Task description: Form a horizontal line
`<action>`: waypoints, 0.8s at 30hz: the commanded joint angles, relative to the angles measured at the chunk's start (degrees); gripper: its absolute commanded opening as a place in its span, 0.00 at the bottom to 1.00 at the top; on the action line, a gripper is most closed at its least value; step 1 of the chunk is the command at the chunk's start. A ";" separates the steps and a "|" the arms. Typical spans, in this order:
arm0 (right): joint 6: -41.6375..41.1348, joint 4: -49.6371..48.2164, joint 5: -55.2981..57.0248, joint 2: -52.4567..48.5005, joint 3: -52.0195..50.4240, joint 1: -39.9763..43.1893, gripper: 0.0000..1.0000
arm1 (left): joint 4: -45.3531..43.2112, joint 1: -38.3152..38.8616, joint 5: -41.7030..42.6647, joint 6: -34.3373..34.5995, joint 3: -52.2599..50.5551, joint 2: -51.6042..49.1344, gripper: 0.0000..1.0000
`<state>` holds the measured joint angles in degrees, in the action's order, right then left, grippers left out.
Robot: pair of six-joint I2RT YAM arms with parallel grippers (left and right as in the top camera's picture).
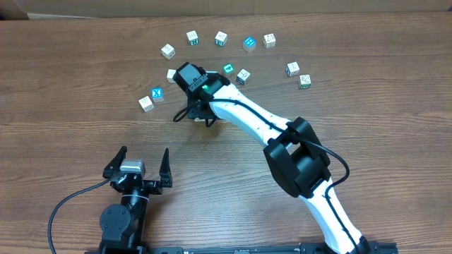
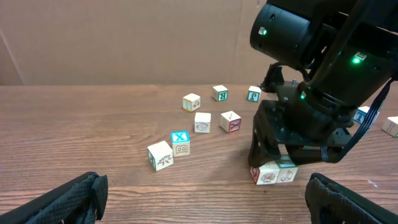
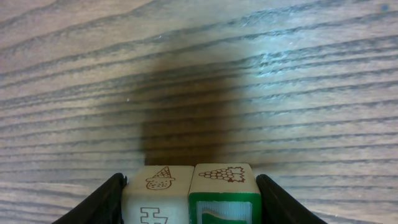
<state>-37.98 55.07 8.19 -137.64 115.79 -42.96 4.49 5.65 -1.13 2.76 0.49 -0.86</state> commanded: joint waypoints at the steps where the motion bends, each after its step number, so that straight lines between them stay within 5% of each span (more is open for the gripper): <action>1: -1.03 0.09 -0.31 0.24 -0.35 -0.72 0.48 | -0.17 0.37 -0.35 -1.09 -0.20 0.52 0.99; 24: -1.07 0.24 -0.74 0.24 -0.35 -0.72 0.48 | -0.17 0.37 -0.35 -1.09 -0.20 0.52 1.00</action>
<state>-38.37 55.09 8.34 -137.64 115.79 -43.29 4.49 5.65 -1.13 2.76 0.49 -0.86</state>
